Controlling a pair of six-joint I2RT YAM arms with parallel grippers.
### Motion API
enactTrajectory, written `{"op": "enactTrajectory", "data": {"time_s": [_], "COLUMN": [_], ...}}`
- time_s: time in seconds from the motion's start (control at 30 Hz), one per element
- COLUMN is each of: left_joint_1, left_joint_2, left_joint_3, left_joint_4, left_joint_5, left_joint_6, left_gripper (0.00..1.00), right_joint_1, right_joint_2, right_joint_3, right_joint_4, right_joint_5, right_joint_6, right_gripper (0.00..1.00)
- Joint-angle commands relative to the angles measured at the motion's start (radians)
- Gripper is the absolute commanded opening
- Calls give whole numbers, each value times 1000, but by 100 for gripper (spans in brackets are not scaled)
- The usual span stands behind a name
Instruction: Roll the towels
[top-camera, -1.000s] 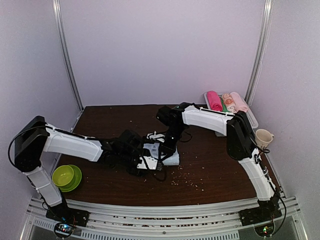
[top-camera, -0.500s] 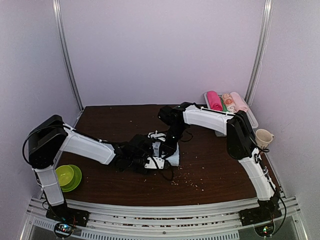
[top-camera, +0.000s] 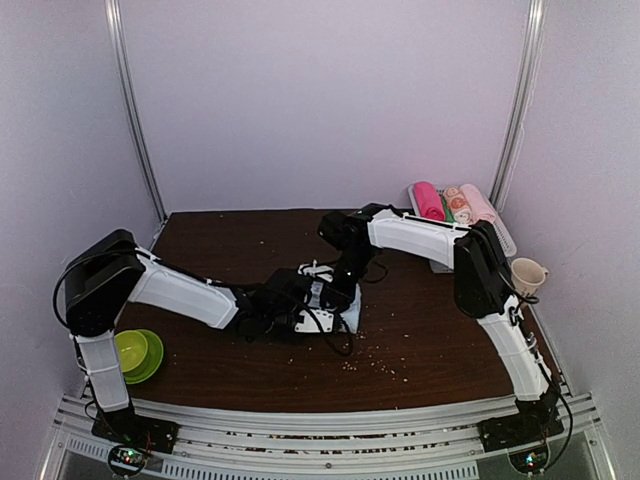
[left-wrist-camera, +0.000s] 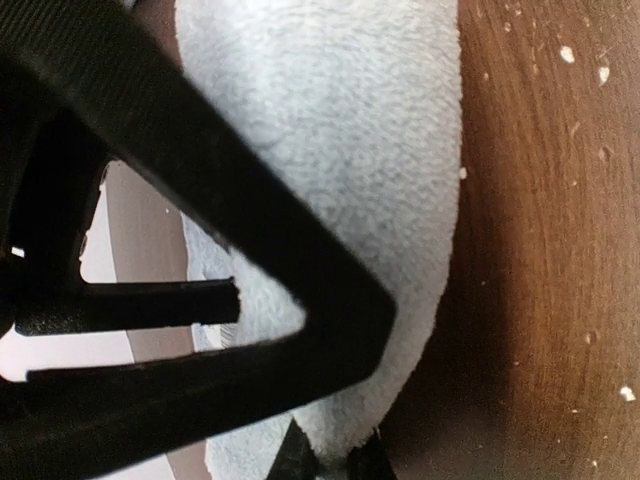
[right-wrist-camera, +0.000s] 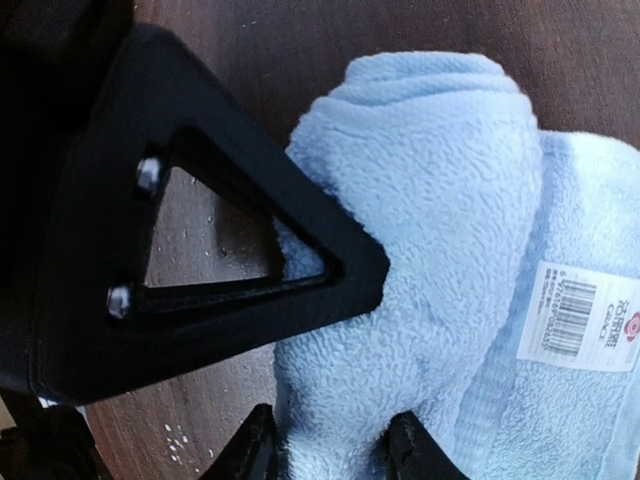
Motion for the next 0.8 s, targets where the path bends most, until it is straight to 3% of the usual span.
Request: {"op": "enactTrajectory", "data": {"time_s": [0.0, 0.1, 0.2, 0.53, 0.77], "left_joint_1": [8, 8, 11, 59, 146], "left_joint_2": [22, 19, 28, 166, 301], "left_joint_3": [51, 111, 166, 399, 641], "left_joint_4": [-198, -346, -480, -821, -1089], "left_joint_5": [89, 194, 293, 526, 755], "left_joint_6": [-26, -53, -75, -154, -187], "left_gripper": [0, 0, 0, 0, 0], "right_joint_1": [-15, -31, -69, -136, -95], "right_joint_2": [-78, -231, -423, -827, -1074], "right_joint_3": [-88, -281, -456, -905, -1200], "right_joint_4": [-7, 135, 292, 576, 790], "right_joint_5": [23, 98, 157, 390, 377], "right_joint_6": [26, 104, 201, 358, 294], "right_gripper": [46, 64, 74, 81, 83]}}
